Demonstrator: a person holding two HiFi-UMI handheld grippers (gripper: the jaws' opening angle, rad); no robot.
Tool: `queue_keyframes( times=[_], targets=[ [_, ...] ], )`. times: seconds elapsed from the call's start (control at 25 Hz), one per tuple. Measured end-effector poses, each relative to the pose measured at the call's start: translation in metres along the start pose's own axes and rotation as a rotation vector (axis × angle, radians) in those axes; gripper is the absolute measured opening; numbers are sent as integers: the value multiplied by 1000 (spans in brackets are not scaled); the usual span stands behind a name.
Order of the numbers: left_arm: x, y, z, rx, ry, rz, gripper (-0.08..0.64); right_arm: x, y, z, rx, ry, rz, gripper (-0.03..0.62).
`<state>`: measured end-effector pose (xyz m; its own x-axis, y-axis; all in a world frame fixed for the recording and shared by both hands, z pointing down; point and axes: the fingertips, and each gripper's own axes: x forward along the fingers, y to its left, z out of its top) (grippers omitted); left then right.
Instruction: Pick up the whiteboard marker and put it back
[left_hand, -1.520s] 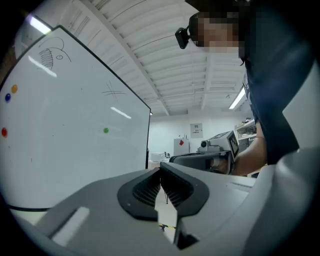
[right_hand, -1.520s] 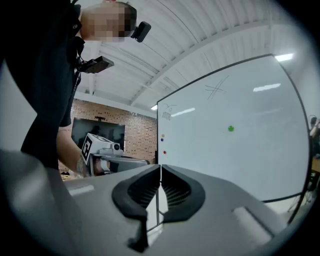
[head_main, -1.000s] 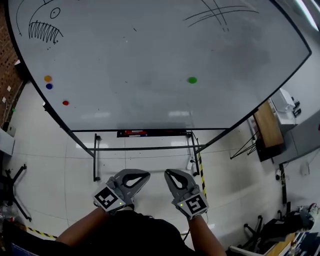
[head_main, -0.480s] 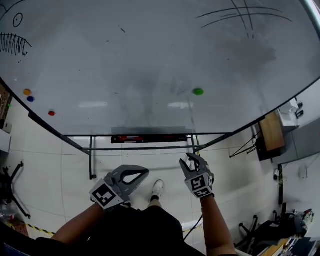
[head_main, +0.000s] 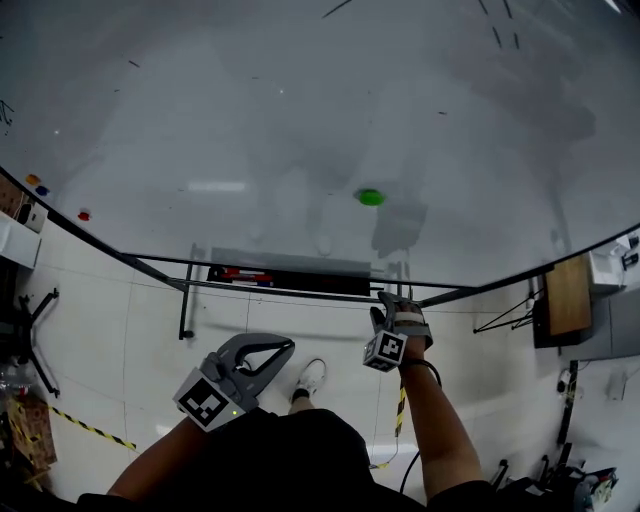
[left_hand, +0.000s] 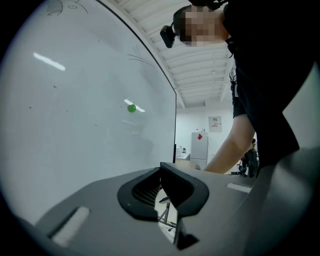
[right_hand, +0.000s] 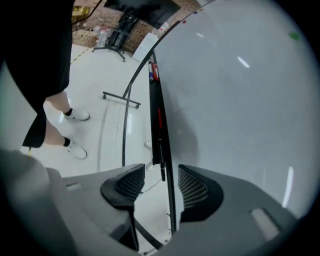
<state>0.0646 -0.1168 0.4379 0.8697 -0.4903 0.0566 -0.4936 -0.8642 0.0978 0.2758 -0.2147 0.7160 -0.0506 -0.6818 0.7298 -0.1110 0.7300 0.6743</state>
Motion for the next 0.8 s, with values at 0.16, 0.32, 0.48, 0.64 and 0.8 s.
queue_keyframes(
  times=[0.16, 0.32, 0.48, 0.64, 0.8],
  targets=[
    [13, -4, -13, -22, 35, 72, 2, 27, 3, -13, -39, 20, -9, 198],
    [19, -6, -21, -29, 50, 113, 2, 47, 5, -17, -80, 11, -27, 198],
    [22, -6, -21, -30, 49, 140, 2, 53, 5, -17, -127, 24, -21, 198],
    [19, -2, -22, -40, 48, 169, 2, 59, 3, -20, -161, 53, -38, 196],
    [10, 3, -31, -53, 66, 198, 2, 65, 11, -15, -172, 51, -44, 193]
  ],
)
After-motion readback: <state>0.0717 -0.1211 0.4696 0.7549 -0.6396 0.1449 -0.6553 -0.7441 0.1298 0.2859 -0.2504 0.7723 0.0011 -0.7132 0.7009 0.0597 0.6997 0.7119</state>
